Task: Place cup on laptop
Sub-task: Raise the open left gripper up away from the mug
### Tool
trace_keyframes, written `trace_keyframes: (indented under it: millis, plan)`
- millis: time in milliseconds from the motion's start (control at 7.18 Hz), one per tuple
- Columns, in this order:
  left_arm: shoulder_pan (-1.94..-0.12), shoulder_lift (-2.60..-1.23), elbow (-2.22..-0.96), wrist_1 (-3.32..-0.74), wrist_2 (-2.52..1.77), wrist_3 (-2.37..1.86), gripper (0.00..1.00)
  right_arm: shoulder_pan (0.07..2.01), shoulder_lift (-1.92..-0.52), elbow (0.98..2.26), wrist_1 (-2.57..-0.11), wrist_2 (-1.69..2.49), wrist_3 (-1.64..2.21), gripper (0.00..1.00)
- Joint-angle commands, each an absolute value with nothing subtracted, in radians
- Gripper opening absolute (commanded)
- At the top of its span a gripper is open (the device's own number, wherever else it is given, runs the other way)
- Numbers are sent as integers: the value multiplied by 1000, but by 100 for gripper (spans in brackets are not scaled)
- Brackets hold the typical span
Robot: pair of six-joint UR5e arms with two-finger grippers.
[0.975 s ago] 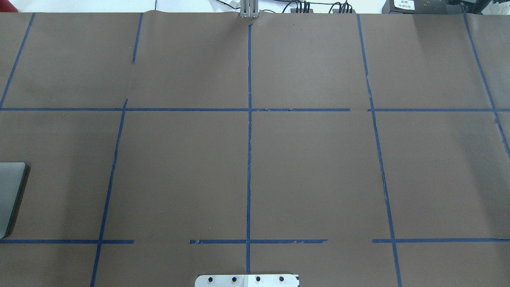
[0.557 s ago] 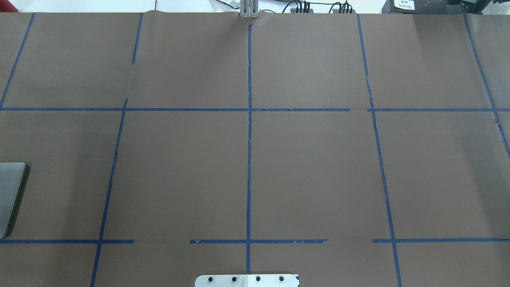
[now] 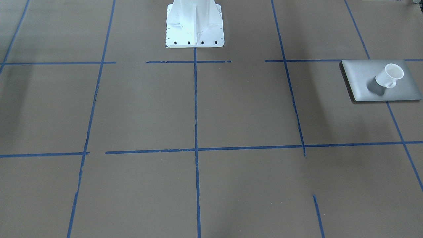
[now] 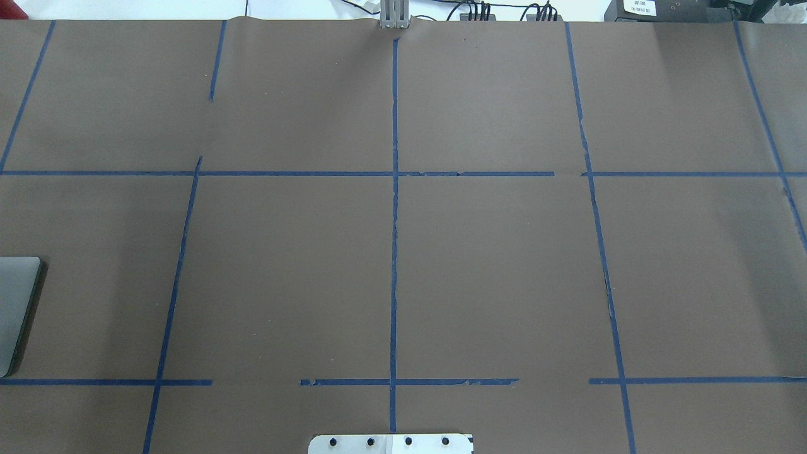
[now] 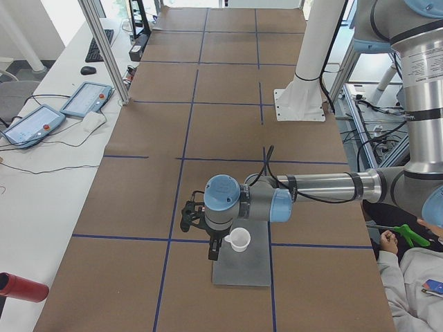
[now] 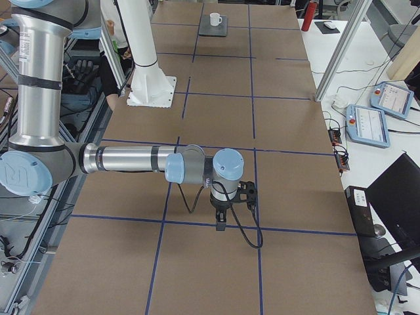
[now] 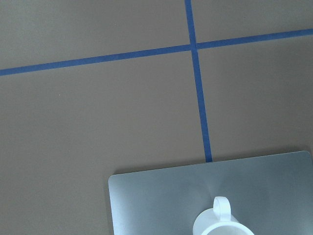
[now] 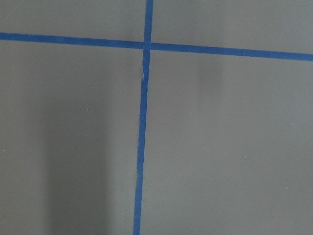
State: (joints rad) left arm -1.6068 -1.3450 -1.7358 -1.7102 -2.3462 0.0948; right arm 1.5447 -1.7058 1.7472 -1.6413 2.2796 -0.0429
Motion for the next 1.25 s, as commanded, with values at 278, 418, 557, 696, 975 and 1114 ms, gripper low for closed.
trace_keyframes:
  millis: [278,418,557,696,975,1114]
  plan:
    - [-1606,-1356,-1733,-1709,-2344,92,100,1545,-1706,1747,-1641,2280,-43,100]
    - [-1606,-1361,-1732,-1709,-2344,92,100,1545,-1706,1747,-1641,2281,-43,100]
    - [-1606,-1362,-1730,-1709,-2344,92,100,1545,-1706,1747,-1641,2281,-43,100]
    - [-1606,-1371,-1724,-1709,-2344,94,100,1545,-1706,1747,-1641,2280,-43,100]
    - [-1606,-1378,-1717,-1707,-2342,92,100,1545,-1706,1747,-1641,2281,-43,100]
    - [-1606,-1378,-1717,-1709,-2342,92,100,1545,-1706,1747,-1641,2280,-43,100]
